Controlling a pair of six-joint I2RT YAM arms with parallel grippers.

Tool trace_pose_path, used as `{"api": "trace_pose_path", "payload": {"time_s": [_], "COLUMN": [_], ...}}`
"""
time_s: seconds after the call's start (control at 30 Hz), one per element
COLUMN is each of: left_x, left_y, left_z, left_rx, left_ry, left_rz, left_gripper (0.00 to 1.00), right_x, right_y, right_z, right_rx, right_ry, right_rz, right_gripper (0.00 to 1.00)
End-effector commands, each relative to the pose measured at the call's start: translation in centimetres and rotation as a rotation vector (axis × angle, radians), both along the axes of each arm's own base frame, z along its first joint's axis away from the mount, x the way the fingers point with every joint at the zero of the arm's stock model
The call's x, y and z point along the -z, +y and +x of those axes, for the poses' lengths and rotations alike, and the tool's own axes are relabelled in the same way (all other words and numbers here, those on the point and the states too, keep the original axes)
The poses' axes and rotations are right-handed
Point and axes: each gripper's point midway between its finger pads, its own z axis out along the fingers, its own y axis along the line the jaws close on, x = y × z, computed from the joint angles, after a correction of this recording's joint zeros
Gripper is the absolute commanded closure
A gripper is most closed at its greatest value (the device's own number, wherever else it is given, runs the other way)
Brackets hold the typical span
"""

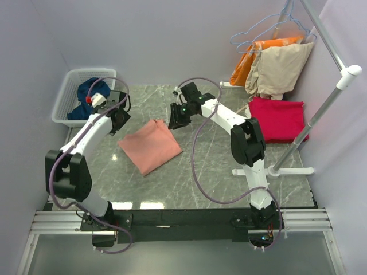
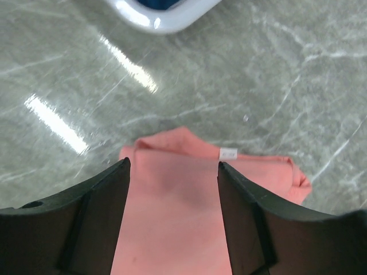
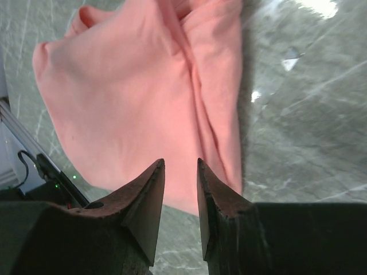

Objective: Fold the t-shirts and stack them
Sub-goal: Fold the tshirt

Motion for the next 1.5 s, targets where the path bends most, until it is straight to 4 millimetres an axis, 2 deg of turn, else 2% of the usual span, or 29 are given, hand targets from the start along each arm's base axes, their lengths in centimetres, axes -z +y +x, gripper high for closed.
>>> {"api": "trace_pose_path", "payload": {"time_s": [0.0,0.17,0.33,0.4,0.43,0.47,0.53,0.63,0.87,1.23,1.4,1.47], "left_x": [0.6,2.8,4.5,4.9,5.2,5.8,6.3,7.4,9.4,9.4,9.5,9.8], "left_y": [-0.7,-0.4,-0.4,-0.2,-0.1,-0.1,-0.4,-0.6,-0.9,-2.1,-2.3,-2.6], "left_z": [-3.2,-5.7,-6.7,-6.3,-6.2,-5.9,-5.3,-4.5,-3.7,0.3,1.7,2.2], "left_rx": [0.031,0.017,0.016,0.013,0.009,0.012,0.021,0.032,0.050,0.091,0.124,0.147], "left_ry": [0.073,0.169,0.206,0.205,0.210,0.218,0.225,0.255,0.290,0.246,0.240,0.248], "left_rz": [-0.048,-0.049,-0.053,-0.040,-0.032,-0.029,-0.032,-0.025,-0.025,-0.045,-0.027,-0.034], "left_gripper": [0.33,0.34,0.35,0.35,0.35,0.35,0.35,0.36,0.37,0.38,0.38,0.39], "right_x": [-0.9,1.0,1.9,2.1,2.9,2.4,3.2,2.8,3.4,5.3,6.1,6.4], "right_y": [0.2,0.8,1.6,2.1,2.2,2.7,3.1,3.9,3.9,3.6,3.3,3.3], "right_z": [0.1,0.3,0.1,0.1,0.2,0.7,0.5,0.5,-0.5,-1.9,-2.8,-3.4], "right_rx": [-0.029,-0.040,-0.064,-0.079,-0.082,-0.085,-0.092,-0.103,-0.112,-0.146,-0.152,-0.151], "right_ry": [-0.039,-0.007,-0.003,-0.008,0.001,-0.014,0.011,0.010,0.042,0.092,0.120,0.139], "right_rz": [-0.004,-0.007,0.010,0.011,0.001,0.007,0.003,0.020,0.023,-0.009,-0.023,-0.020], "right_gripper": [0.64,0.63,0.63,0.63,0.63,0.63,0.63,0.63,0.64,0.65,0.69,0.74]}}
